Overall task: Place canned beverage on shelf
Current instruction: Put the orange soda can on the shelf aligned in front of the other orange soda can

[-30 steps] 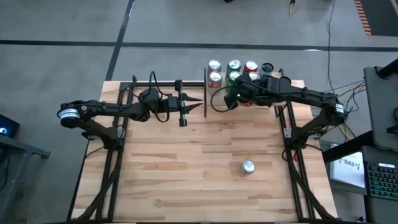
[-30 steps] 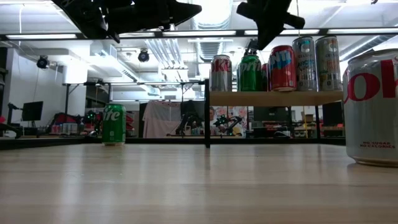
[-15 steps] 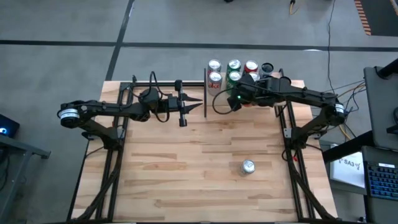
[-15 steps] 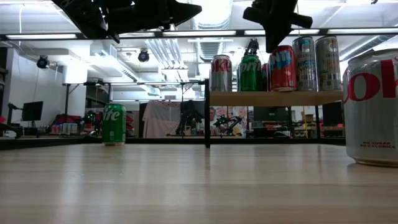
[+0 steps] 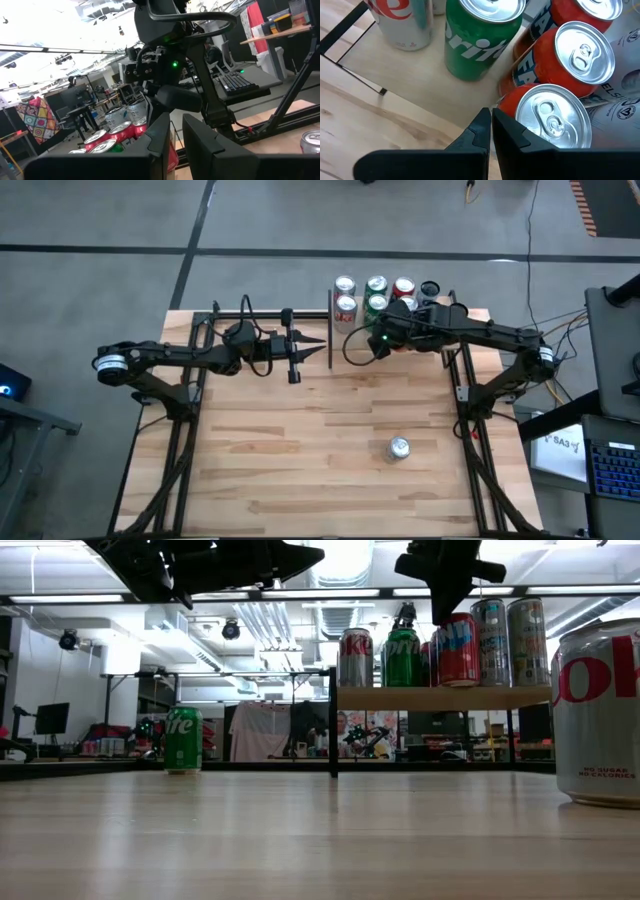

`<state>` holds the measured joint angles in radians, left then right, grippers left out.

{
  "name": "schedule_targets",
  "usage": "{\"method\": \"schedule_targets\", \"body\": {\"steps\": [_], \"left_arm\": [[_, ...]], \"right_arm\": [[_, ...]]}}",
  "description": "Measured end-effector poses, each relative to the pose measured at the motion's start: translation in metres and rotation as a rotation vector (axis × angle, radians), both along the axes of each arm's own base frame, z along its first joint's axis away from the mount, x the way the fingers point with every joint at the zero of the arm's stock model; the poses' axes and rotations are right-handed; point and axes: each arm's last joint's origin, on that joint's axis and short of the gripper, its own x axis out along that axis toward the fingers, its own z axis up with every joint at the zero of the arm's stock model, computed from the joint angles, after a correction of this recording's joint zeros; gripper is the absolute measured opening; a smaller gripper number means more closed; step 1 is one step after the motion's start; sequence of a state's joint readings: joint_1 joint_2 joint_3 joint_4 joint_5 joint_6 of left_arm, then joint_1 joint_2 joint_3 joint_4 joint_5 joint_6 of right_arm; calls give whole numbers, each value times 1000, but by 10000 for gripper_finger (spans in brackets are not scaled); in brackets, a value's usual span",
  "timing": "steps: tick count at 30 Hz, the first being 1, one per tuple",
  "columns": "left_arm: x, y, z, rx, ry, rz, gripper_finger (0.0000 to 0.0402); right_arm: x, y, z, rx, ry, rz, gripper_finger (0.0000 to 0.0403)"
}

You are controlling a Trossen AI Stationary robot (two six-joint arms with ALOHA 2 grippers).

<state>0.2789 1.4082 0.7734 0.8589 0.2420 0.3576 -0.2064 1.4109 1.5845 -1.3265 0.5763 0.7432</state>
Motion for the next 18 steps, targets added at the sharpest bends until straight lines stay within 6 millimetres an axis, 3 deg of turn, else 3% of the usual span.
{"method": "schedule_targets", "body": {"steps": [18], "left_arm": [[0,0,0,0,0,0,36]], "right_arm": [[3,8,0,5,-17,29,9]]}}
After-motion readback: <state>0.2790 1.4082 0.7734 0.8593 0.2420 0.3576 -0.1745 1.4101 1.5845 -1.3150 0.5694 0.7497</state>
